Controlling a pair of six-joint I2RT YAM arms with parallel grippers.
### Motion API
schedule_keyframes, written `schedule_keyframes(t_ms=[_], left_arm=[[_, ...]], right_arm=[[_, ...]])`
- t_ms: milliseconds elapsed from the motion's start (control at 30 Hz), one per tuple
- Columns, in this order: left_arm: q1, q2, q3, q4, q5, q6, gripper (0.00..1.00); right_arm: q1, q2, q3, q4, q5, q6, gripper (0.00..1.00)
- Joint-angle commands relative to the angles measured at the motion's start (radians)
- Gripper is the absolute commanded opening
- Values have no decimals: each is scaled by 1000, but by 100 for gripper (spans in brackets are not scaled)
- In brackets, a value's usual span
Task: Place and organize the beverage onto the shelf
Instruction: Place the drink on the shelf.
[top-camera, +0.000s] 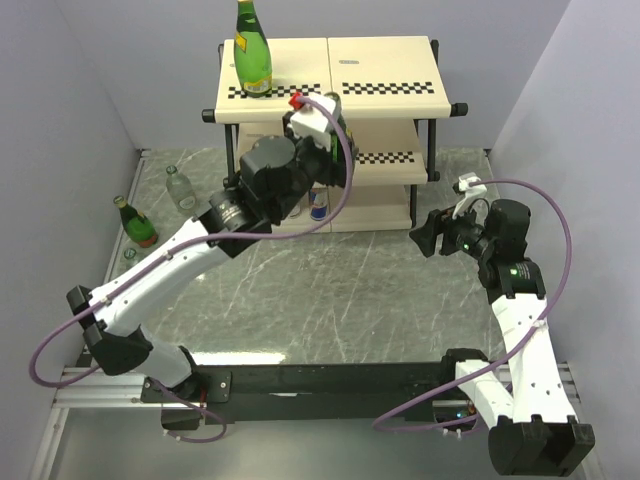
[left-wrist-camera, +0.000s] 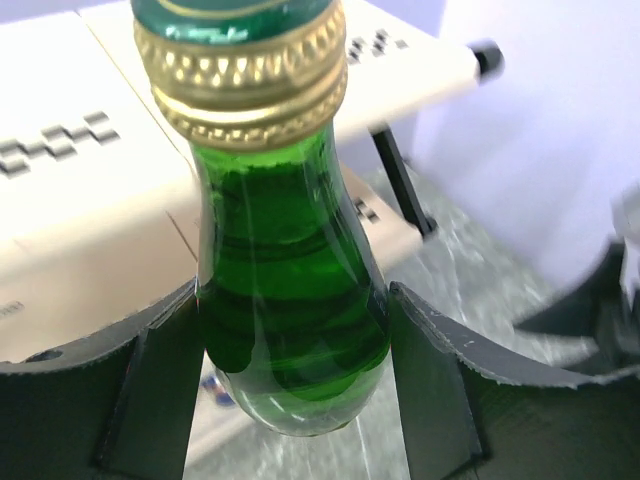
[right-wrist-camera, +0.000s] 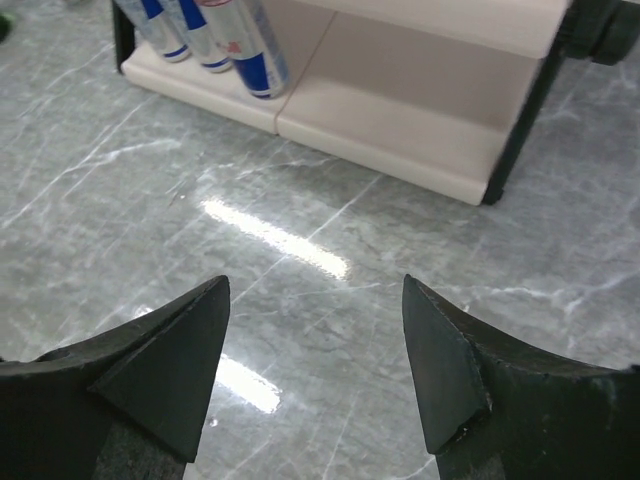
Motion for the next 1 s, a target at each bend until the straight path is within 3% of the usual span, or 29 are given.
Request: schedule_keyframes(t_ms=[0,400,967], left_arm=[[29,22,169,74,-44,23,0],[68,174,535,-6,-85,112,0],[221,300,727,14,-84,124,0]], right_arm=[[-4,-3,-7,28,-63,-12,75],[-5,-1,-11,16,-94,-18,72],[-4,-1,-15,6,-125,-12,71]])
